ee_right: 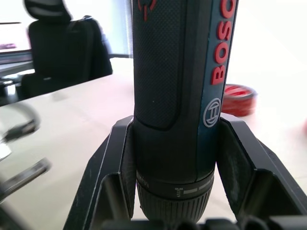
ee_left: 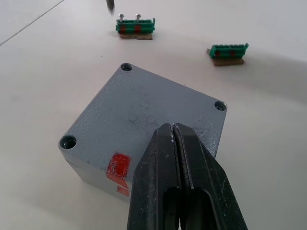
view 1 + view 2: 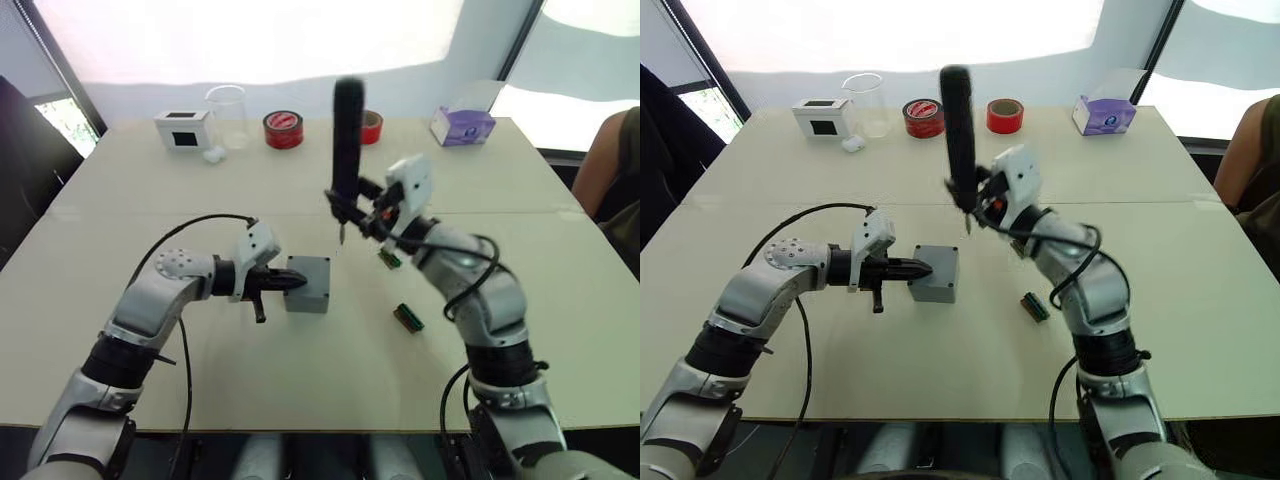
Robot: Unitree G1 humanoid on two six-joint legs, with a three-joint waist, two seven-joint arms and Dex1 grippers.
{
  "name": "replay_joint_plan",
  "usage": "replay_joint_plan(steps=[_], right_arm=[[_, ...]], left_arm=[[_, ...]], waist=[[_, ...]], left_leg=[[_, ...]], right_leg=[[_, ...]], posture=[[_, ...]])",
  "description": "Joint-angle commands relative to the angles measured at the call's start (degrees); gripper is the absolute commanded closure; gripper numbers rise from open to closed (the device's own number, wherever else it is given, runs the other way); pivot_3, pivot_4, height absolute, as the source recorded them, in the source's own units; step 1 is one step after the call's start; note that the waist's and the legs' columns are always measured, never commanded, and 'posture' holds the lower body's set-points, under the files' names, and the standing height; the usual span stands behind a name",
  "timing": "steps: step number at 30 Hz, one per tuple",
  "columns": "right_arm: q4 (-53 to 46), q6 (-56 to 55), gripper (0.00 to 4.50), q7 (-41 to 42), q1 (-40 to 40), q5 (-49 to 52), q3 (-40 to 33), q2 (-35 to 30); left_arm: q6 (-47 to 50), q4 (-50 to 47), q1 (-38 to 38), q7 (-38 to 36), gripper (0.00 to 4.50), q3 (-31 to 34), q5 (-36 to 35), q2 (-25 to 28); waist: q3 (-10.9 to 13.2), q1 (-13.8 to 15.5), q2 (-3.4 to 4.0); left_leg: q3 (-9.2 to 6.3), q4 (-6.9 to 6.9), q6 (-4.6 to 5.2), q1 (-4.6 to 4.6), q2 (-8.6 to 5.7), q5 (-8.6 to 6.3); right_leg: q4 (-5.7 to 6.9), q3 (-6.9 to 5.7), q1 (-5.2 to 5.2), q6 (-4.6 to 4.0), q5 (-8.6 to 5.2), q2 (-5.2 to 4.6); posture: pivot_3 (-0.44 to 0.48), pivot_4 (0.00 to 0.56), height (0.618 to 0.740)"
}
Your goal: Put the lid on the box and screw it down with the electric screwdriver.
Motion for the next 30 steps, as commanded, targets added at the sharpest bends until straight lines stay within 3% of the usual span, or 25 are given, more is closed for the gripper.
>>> replay_joint_plan(steps=[1, 4, 7, 10, 13, 17, 20, 25, 30], right_arm=[[-3.5, 14.3, 2.76, -3.2, -8.6, 9.7, -9.5, -3.1], [-1.4, 31.1, 2.76, -8.6, -15.5, 18.9, -19.4, -4.0], [-0.1, 40.1, 2.76, -10.5, -17.9, 21.5, -24.7, -7.0], [1.3, 43.0, 2.76, -6.8, -11.8, 18.1, -19.4, -18.1], [4.7, 52.4, 2.76, -3.6, -8.0, 19.4, -18.1, -26.7], [10.6, 56.0, 2.76, -3.0, -3.9, 26.8, -18.3, -34.1], [13.0, 56.0, 2.76, 0.5, 2.2, 34.2, -13.8, -43.5], [22.3, 56.0, 2.76, -1.9, 4.3, 36.5, -12.3, -46.0], [25.4, 56.0, 2.76, -6.5, 7.7, 38.6, -12.1, -45.6]], left_arm=[[3.1, 0.3, -1.4, 5.6, 4.50, 4.4, -2.0, -2.9], [-3.3, -2.5, -1.2, 7.9, 4.50, 7.9, -3.0, -5.9], [0.9, -5.0, -2.1, 9.8, 4.50, 12.3, -9.5, -9.0], [4.7, -8.3, -1.7, 8.1, 4.50, 10.8, -12.0, -7.5], [7.5, -11.1, -1.7, 0.8, 4.50, 6.7, -14.4, -2.6], [3.0, -12.6, -2.4, -4.3, 4.50, 1.8, -10.3, 2.6], [1.4, -14.9, -2.3, -7.4, 4.50, 0.2, -10.3, 4.9], [-0.9, -15.3, -3.4, -9.4, 4.50, -2.2, -8.3, 6.6], [-1.5, -12.9, -3.3, -7.8, 4.50, -1.4, -7.7, 5.5]], waist=[[0.1, -0.1, 0.12], [0.3, -0.1, 0.05], [0.3, 0.0, 0.05], [0.3, 0.1, 0.05], [0.4, 0.0, 0.07], [0.6, -0.5, 0.38], [0.7, -0.1, 0.49], [0.7, -0.3, 0.43], [0.7, 0.0, 0.45]], left_leg=[[0.00, 0.00, 0.00, 0.00, 0.00, 0.00], [0.00, -0.01, 0.00, -0.06, 0.06, 0.00], [-0.01, -0.02, -0.03, -0.48, 0.09, 0.02], [0.00, 0.00, -0.04, -0.79, 0.01, 0.02], [0.02, 0.04, 0.11, -0.85, -0.14, -0.06], [0.17, 0.08, 0.20, -0.87, -0.17, -0.10], [0.16, 0.06, 0.21, -0.85, -0.09, -0.10], [0.20, 0.17, 0.23, -0.82, 0.02, -0.11], [0.17, 0.19, 0.24, -0.84, 0.03, -0.12]], right_leg=[[0.00, 0.01, -0.01, 0.00, 0.00, 0.00], [0.02, 0.01, -0.09, 0.00, 0.00, -0.05], [0.02, 0.00, -0.50, -0.02, 0.01, -0.10], [-0.01, -0.03, -0.73, -0.01, 0.02, -0.22], [-0.12, -0.06, -0.68, -0.01, 0.02, -0.32], [-0.12, 0.03, -0.73, 0.00, 0.02, -0.34], [-0.13, -0.01, -0.72, 0.00, 0.01, -0.21], [-0.14, 0.01, -0.65, 0.01, 0.02, 0.02], [-0.11, 0.01, -0.66, 0.01, 0.02, 0.08]], posture=[[0.000, 0.150, 0.740], [0.000, 0.150, 0.740], [0.000, 0.150, 0.740], [0.000, 0.150, 0.740], [0.000, 0.150, 0.740], [0.000, 0.150, 0.740], [0.000, 0.150, 0.740], [0.000, 0.150, 0.740], [0.000, 0.150, 0.740]])
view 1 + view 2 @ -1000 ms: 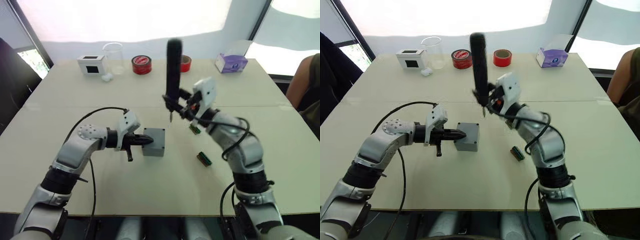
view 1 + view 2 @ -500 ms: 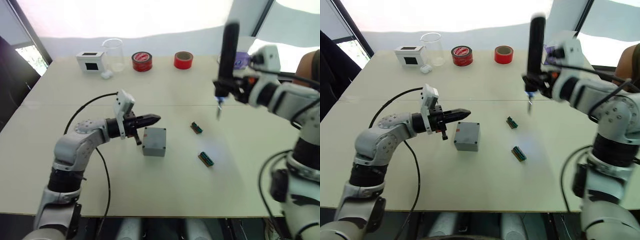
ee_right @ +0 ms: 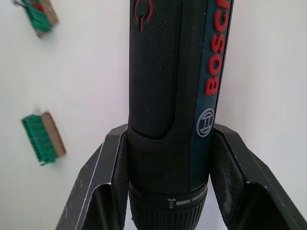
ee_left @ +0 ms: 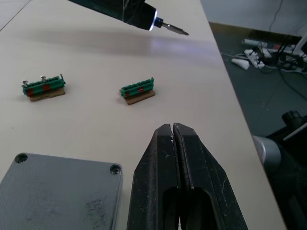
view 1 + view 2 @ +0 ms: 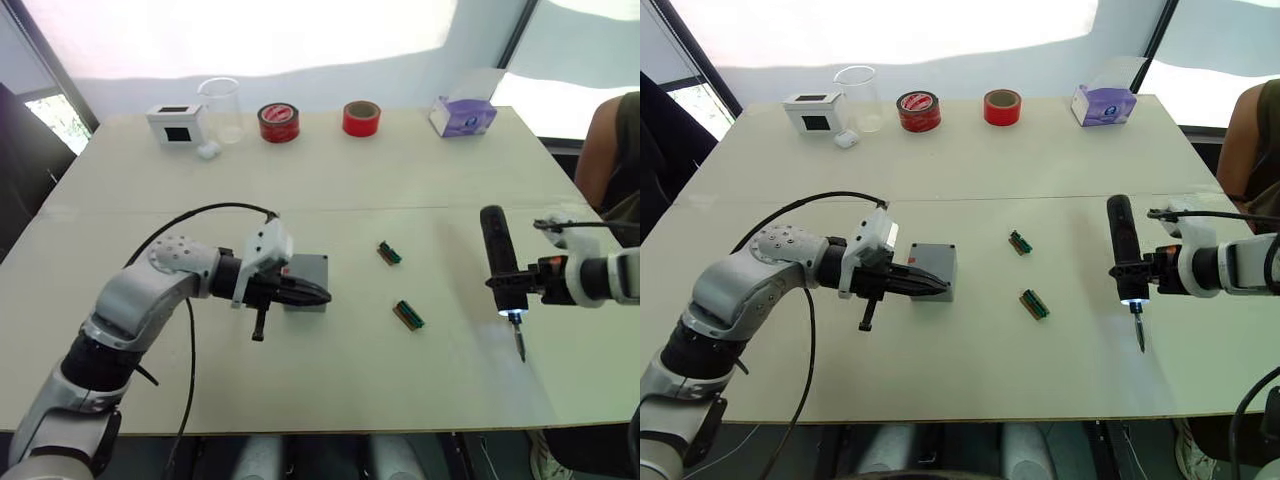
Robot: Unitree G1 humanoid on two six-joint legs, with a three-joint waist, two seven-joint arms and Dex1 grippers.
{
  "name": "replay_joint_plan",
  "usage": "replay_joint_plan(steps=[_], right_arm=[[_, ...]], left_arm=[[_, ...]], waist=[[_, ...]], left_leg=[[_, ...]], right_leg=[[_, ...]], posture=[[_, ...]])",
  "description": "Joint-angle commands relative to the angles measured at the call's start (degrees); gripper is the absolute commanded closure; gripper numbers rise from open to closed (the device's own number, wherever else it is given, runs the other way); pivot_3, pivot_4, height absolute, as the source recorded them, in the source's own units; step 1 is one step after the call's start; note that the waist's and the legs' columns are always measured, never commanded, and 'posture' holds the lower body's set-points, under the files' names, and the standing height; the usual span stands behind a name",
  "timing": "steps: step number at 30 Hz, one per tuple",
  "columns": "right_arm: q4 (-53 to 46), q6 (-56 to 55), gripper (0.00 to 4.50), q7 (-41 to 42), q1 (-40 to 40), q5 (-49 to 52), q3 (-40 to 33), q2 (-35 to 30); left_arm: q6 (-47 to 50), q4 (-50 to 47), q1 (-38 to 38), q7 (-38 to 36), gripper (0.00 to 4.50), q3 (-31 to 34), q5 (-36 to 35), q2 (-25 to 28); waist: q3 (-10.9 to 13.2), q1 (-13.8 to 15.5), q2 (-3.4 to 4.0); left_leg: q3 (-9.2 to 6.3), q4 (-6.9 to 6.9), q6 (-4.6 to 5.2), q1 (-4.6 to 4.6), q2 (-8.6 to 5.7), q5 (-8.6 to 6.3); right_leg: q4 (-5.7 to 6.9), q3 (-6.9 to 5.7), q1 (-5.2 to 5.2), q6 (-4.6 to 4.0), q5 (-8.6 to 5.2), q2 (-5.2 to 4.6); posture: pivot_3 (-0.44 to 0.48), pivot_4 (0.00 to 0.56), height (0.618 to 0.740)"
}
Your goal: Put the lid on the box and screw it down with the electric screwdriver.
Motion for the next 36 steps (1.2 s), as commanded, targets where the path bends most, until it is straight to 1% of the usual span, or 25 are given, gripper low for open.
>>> replay_joint_plan(steps=[1, 7, 9, 12, 14, 15, 18, 19, 20, 28, 31, 33, 35, 36], right_arm=[[0.6, 0.4, 2.76, -3.2, 0.4, 2.9, -1.6, -1.1], [0.3, 0.4, 2.76, -6.5, 2.4, 5.4, -0.7, -0.6], [0.5, 0.4, 2.76, -7.5, 2.5, 4.7, -0.6, 0.4], [1.4, 0.4, 2.76, -9.0, 2.7, 2.1, -0.6, 1.5], [0.8, 0.4, 1.75, -9.4, 3.4, 0.8, -0.4, 1.5], [0.4, 0.4, 1.66, -9.4, 3.7, 0.5, -0.4, 1.5], [-0.9, 0.4, 0.49, -9.3, 4.3, -0.2, -0.5, 1.7], [-1.5, 0.4, 0.18, -9.3, 4.5, -0.5, -0.5, 1.7], [-2.0, 0.4, 0.05, -9.2, 4.6, -0.6, -0.7, 1.7], [-2.6, 0.4, 0.05, -8.2, -1.3, -2.3, -4.0, 3.0], [-4.1, 0.4, 0.05, -5.9, -6.4, -0.4, -3.4, 1.0], [-5.7, 0.1, 0.05, -3.6, -9.6, -1.7, -2.3, -0.2], [-11.3, -10.0, 0.05, 2.7, -9.0, -7.7, 3.8, -4.7], [-14.1, -13.3, 0.05, 5.7, -9.1, -8.1, 4.9, -4.9]], left_arm=[[-0.8, 0.1, -0.4, 0.6, 4.50, 1.5, -0.4, -0.5], [-0.1, -1.1, 0.0, 1.1, 4.50, 1.9, -1.1, -0.5], [0.2, -0.6, -0.1, 2.3, 4.50, 2.3, -1.3, -1.5], [0.6, -0.3, -0.1, 3.1, 4.50, 2.7, -1.7, -2.0], [0.8, -0.2, 0.0, 3.5, 4.50, 3.0, -1.9, -2.0], [0.8, -0.1, 0.1, 3.6, 4.50, 3.1, -2.0, -2.0], [0.6, 0.5, 0.1, 4.1, 4.50, 3.3, -1.8, -1.9], [0.6, 0.7, 0.1, 4.2, 4.50, 3.4, -1.7, -1.8], [0.5, 0.8, 0.1, 4.2, 4.50, 3.5, -1.7, -1.7], [0.1, 3.3, -0.3, 4.2, 4.50, 5.2, -1.6, -0.7], [-0.2, 4.9, -0.6, 3.9, 4.50, 6.2, -1.1, 0.3], [-0.5, 6.1, -1.0, 3.8, 4.50, 7.0, -0.9, 1.0], [-0.8, 7.9, -1.4, 4.2, 4.50, 8.1, -0.6, 1.5], [-1.0, 9.0, -1.6, 4.7, 4.50, 8.8, -0.2, 1.8]], waist=[[0.0, 0.1, -0.01], [0.0, 0.0, -0.02], [0.0, 0.0, -0.03], [0.0, 0.0, -0.22], [0.0, 0.0, -0.33], [0.0, 0.0, -0.35], [0.0, 0.3, -0.46], [-0.1, 0.3, -0.51], [-0.1, 0.4, -0.54], [0.0, 0.1, -0.53], [0.0, -0.1, -0.51], [0.0, -0.1, -0.48], [0.0, 0.1, -0.45], [0.0, 0.2, -0.36]], left_leg=[[0.01, 0.00, 0.00, -0.02, -0.01, 0.00], [0.01, 0.02, 0.00, -0.01, -0.01, 0.00], [0.01, 0.02, 0.00, -0.01, -0.01, 0.00], [-0.01, 0.05, 0.00, 0.01, 0.00, 0.00], [-0.02, 0.07, 0.00, 0.03, 0.00, 0.00], [-0.02, 0.08, 0.00, 0.04, 0.00, 0.00], [-0.09, 0.12, 0.00, 0.08, 0.00, 0.00], [-0.11, 0.14, 0.00, 0.08, -0.01, 0.00], [-0.13, 0.15, 0.00, 0.08, -0.02, 0.00], [-0.12, 0.15, 0.00, 0.07, -0.04, 0.00], [-0.11, 0.12, 0.00, 0.06, -0.01, 0.00], [-0.09, 0.11, 0.00, 0.06, -0.01, 0.00], [-0.08, 0.09, 0.00, 0.06, 0.00, 0.00], [-0.13, 0.09, 0.01, 0.04, 0.01, 0.00]], right_leg=[[0.00, 0.00, -0.02, 0.00, 0.00, 0.00], [0.02, -0.02, -0.01, 0.01, 0.01, 0.01], [0.02, -0.03, 0.00, 0.01, 0.01, 0.02], [0.02, -0.03, 0.04, 0.02, 0.01, 0.03], [0.02, -0.04, 0.07, 0.02, 0.01, 0.04], [0.02, -0.04, 0.09, 0.02, 0.01, 0.04], [0.00, -0.08, 0.19, 0.02, 0.01, 0.04], [0.00, -0.10, 0.23, 0.02, 0.01, 0.04], [-0.01, -0.10, 0.25, 0.03, 0.01, 0.03], [0.01, -0.09, 0.20, 0.06, 0.03, 0.01], [0.01, -0.09, 0.15, 0.06, 0.03, 0.04], [0.02, -0.07, 0.13, 0.06, 0.03, 0.04], [0.01, -0.07, 0.10, 0.06, 0.03, 0.04], [-0.01, -0.10, 0.12, 0.05, 0.03, 0.06]], posture=[[0.000, 0.150, 0.740], [0.000, 0.150, 0.740], [0.000, 0.150, 0.740], [0.000, 0.150, 0.740], [0.000, 0.150, 0.740], [0.000, 0.150, 0.740], [0.000, 0.150, 0.740], [0.000, 0.150, 0.740], [0.000, 0.150, 0.740], [0.000, 0.150, 0.740], [0.000, 0.150, 0.740], [0.000, 0.150, 0.740], [0.000, 0.150, 0.740], [0.000, 0.150, 0.740]])
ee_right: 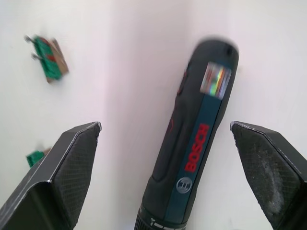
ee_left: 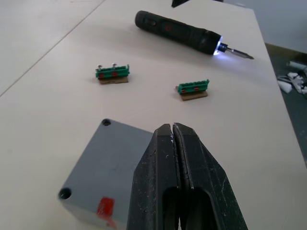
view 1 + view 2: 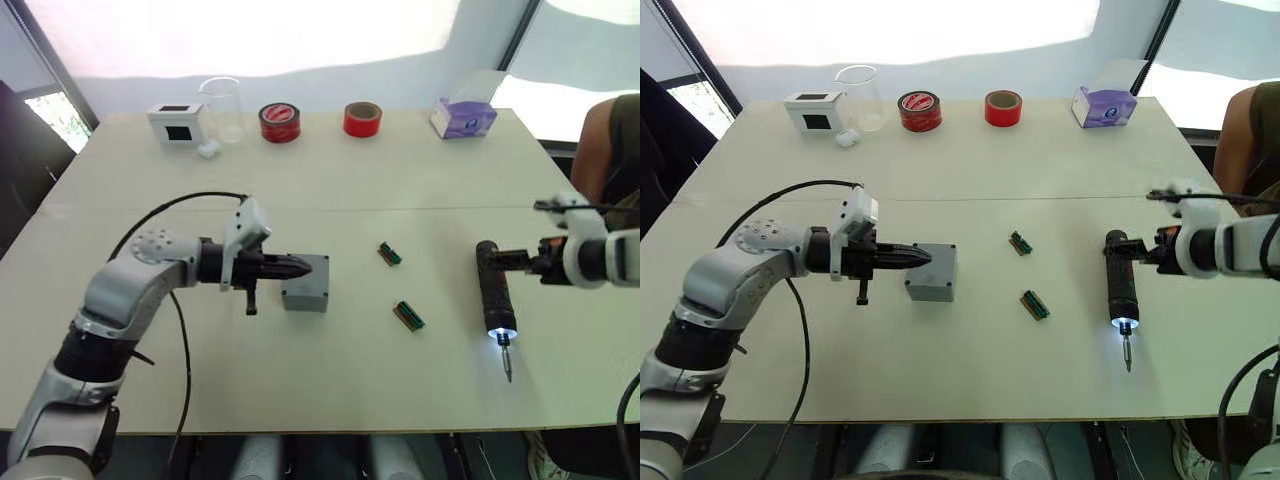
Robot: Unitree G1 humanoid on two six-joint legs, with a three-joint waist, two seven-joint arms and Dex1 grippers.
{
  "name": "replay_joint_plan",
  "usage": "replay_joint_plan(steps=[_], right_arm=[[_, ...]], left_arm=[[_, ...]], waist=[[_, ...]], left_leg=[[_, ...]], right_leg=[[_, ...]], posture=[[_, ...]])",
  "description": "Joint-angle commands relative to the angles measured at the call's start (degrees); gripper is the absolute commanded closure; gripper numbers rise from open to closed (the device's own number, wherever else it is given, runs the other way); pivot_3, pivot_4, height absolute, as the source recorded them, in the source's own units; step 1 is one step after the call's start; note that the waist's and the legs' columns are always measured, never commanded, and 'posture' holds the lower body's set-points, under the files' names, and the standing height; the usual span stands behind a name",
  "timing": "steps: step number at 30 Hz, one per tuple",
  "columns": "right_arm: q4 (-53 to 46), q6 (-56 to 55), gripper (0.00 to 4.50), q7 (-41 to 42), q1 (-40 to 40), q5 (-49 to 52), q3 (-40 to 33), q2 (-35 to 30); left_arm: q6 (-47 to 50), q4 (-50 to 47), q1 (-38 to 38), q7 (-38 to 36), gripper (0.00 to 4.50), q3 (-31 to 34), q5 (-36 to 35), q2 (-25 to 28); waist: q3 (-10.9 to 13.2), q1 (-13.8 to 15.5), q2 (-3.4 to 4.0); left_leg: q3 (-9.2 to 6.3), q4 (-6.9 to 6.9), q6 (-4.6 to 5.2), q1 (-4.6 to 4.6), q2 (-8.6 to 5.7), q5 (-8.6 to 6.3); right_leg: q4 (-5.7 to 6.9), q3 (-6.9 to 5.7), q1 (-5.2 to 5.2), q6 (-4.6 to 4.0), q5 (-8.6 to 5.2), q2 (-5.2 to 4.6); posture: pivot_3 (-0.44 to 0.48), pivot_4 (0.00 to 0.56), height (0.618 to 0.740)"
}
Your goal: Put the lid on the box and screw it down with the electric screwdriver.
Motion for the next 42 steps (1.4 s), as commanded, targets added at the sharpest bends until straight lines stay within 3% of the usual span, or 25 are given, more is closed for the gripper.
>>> replay_joint_plan(steps=[1, 3, 5, 9, 16, 22, 34, 42], right_arm=[[-11.6, -15.2, 0.05, 12.7, -0.8, -6.6, 7.1, -5.4], [-14.2, -18.7, 0.05, 17.1, -0.6, -7.2, 7.8, -4.9], [-23.5, -24.3, 0.05, 22.4, 2.0, -6.1, 9.3, -2.0], [-36.9, -32.1, 0.05, 26.4, 9.1, -11.4, 18.6, 1.0], [-36.2, -37.6, 0.05, 24.7, 11.2, -21.5, 30.0, 10.8], [-31.5, -39.7, 0.05, 26.2, 8.7, -27.4, 35.0, 17.7], [-33.3, -37.0, 0.05, 31.1, 8.7, -26.6, 35.0, 21.4], [-36.0, -33.3, 0.05, 31.4, 9.5, -23.3, 30.2, 20.9]], left_arm=[[-1.6, 3.2, -1.6, 0.8, 4.50, 4.0, 0.9, 1.4], [-1.9, 4.3, -1.7, 1.2, 4.50, 4.6, 1.3, 1.6], [-2.1, 5.8, -1.2, 2.1, 4.50, 5.8, 2.1, 2.4], [-3.2, 6.8, 1.1, 2.6, 4.50, 6.0, 4.1, 3.9], [-6.6, 6.1, 6.2, 2.3, 4.50, 2.7, 9.2, 5.2], [-7.9, 7.6, 6.0, 2.5, 4.50, -0.3, 10.9, 1.1], [-16.9, 20.1, -3.9, -0.2, 4.50, -6.6, 18.2, -6.6], [-22.6, 26.0, -4.9, 0.5, 4.50, -6.2, 23.4, -5.5]], waist=[[0.0, 0.0, 0.09], [0.0, -0.1, 0.07], [0.0, -0.2, 0.06], [0.0, -0.2, 0.06], [0.0, 0.3, -0.01], [0.0, 0.1, -0.03], [0.0, 0.0, -0.04], [0.0, 0.0, -0.04]], left_leg=[[0.03, 0.01, 0.00, -0.06, -0.05, 0.00], [0.05, 0.01, 0.00, -0.05, -0.04, 0.00], [0.05, 0.01, 0.00, -0.04, -0.03, 0.00], [0.00, -0.03, 0.00, -0.04, 0.08, 0.00], [0.01, 0.13, -0.01, -0.05, -0.07, 0.00], [-0.02, 0.08, -0.04, -0.04, -0.05, 0.02], [-0.02, 0.11, -0.04, -0.03, -0.10, 0.02], [-0.02, 0.11, -0.04, -0.03, -0.10, 0.02]], right_leg=[[0.02, 0.01, -0.09, 0.01, 0.00, -0.07], [0.01, 0.01, -0.08, 0.02, 0.00, -0.05], [0.02, 0.01, -0.08, 0.02, 0.01, -0.04], [0.03, 0.01, -0.12, 0.01, 0.00, 0.04], [0.10, 0.01, -0.06, 0.04, 0.02, -0.16], [0.12, 0.01, -0.09, 0.03, 0.02, -0.12], [0.14, -0.05, -0.07, 0.04, 0.02, -0.10], [0.15, -0.05, -0.08, 0.04, 0.02, -0.08]], posture=[[0.000, 0.150, 0.740], [0.000, 0.150, 0.740], [0.000, 0.150, 0.740], [0.000, 0.150, 0.740], [0.000, 0.150, 0.740], [0.000, 0.150, 0.740], [0.000, 0.150, 0.740], [0.000, 0.150, 0.740]])
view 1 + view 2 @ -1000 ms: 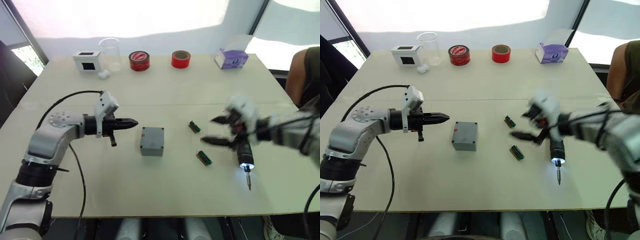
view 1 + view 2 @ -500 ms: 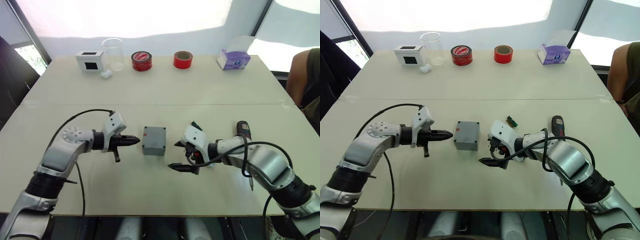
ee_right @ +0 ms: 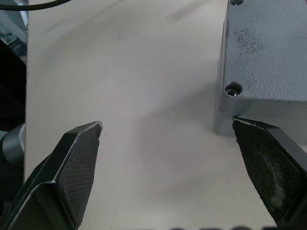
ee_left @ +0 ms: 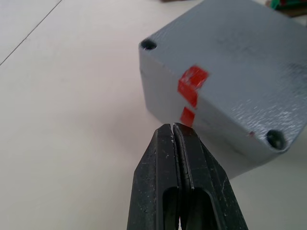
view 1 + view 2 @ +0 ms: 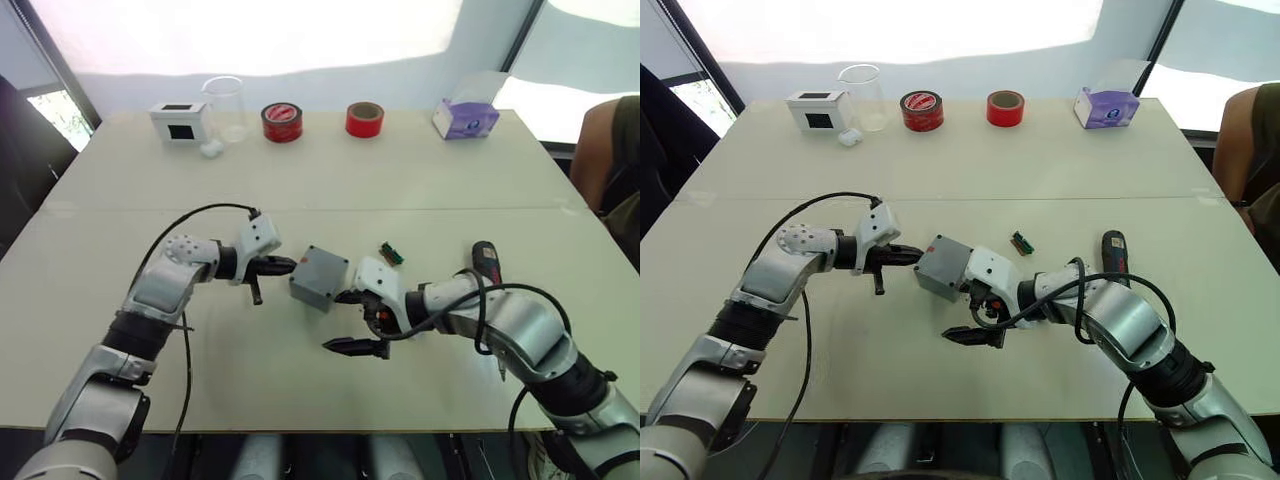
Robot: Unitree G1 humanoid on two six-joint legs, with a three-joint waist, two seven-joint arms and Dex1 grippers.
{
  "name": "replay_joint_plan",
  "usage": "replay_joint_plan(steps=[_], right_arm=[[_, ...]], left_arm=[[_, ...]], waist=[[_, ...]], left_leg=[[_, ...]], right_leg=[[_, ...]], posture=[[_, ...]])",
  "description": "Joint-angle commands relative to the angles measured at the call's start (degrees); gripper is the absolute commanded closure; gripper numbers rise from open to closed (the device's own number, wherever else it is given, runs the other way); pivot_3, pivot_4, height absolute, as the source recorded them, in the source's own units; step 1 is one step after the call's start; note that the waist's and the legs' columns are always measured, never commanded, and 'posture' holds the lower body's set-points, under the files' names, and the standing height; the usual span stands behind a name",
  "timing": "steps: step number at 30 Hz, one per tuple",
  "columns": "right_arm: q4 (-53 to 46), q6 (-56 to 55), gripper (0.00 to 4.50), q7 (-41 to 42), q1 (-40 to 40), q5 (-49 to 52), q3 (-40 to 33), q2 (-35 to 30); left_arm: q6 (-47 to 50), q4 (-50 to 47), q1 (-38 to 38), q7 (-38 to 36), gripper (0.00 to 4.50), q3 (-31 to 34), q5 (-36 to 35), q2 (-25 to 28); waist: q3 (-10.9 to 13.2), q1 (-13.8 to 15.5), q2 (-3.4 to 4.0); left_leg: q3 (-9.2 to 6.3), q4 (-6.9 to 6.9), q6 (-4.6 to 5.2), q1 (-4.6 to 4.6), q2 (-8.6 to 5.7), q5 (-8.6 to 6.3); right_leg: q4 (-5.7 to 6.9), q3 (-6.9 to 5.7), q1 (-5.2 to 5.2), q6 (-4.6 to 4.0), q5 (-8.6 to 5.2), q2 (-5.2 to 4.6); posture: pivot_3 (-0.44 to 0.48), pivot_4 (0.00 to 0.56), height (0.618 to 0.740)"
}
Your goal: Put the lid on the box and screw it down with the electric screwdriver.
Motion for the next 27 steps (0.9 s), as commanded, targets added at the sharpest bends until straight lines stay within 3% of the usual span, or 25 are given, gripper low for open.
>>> replay_joint_plan(steps=[1, 7, 11, 16, 19, 22, 27], right_arm=[[-2.6, 0.4, 0.05, 1.2, 0.0, 1.0, -3.8, -2.2], [8.9, -14.0, 0.05, 4.0, -3.7, -11.7, -0.2, -7.1], [19.9, -26.3, 0.05, 7.5, -8.8, -19.9, 4.0, -4.7], [30.6, -36.9, 0.05, 10.6, -14.0, -27.2, 7.6, -0.2], [31.0, -38.7, 0.05, 13.3, -14.3, -28.6, 9.0, 2.1], [25.1, -35.4, 0.05, 17.4, -10.9, -26.5, 8.7, 1.6], [19.3, -29.2, 0.05, 18.4, -7.5, -25.5, 7.1, 1.7]], left_arm=[[-1.3, -1.0, 0.0, 0.1, 4.50, 1.9, 1.1, 2.0], [6.6, -11.9, 7.1, -3.1, 4.50, 5.2, -3.9, 7.4], [13.6, -22.0, 12.7, -4.8, 4.50, 5.6, -8.0, 10.1], [15.9, -26.7, 15.3, -1.2, 4.50, 4.2, -7.4, 8.4], [15.2, -27.0, 15.1, 1.9, 4.50, 3.0, -6.0, 5.7], [13.8, -25.4, 13.9, 4.9, 4.50, 3.8, -5.3, 3.1], [12.0, -23.2, 12.6, 6.1, 4.50, 4.4, -4.4, 2.8]], waist=[[0.0, 0.0, 0.00], [0.0, -0.2, 0.00], [0.0, -0.3, 0.00], [0.0, 0.1, 0.00], [0.0, 0.1, 0.00], [0.0, 0.0, 0.00], [0.0, 0.0, -0.01]], left_leg=[[0.00, 0.00, 0.00, 0.00, 0.00, 0.00], [0.01, 0.00, 0.00, 0.00, 0.01, 0.00], [0.05, -0.05, -0.01, 0.01, 0.04, 0.00], [0.04, -0.02, -0.06, 0.01, 0.05, 0.03], [0.03, -0.01, -0.06, 0.01, 0.01, 0.04], [0.02, -0.01, -0.13, 0.00, 0.01, 0.08], [-0.01, -0.01, -0.16, 0.02, 0.02, 0.10]], right_leg=[[0.00, 0.00, 0.00, 0.00, 0.00, 0.00], [0.01, 0.02, -0.02, 0.00, 0.00, -0.01], [0.03, 0.06, -0.06, 0.00, 0.00, 0.01], [0.05, 0.04, -0.04, 0.00, 0.00, 0.02], [0.06, 0.03, -0.02, 0.00, 0.00, 0.00], [0.09, 0.04, -0.05, 0.00, 0.00, 0.00], [0.11, 0.03, -0.04, -0.01, 0.00, 0.02]], posture=[[0.000, 0.150, 0.740], [0.000, 0.150, 0.740], [0.000, 0.150, 0.740], [0.000, 0.150, 0.740], [0.000, 0.150, 0.740], [0.000, 0.150, 0.740], [0.000, 0.150, 0.740]])
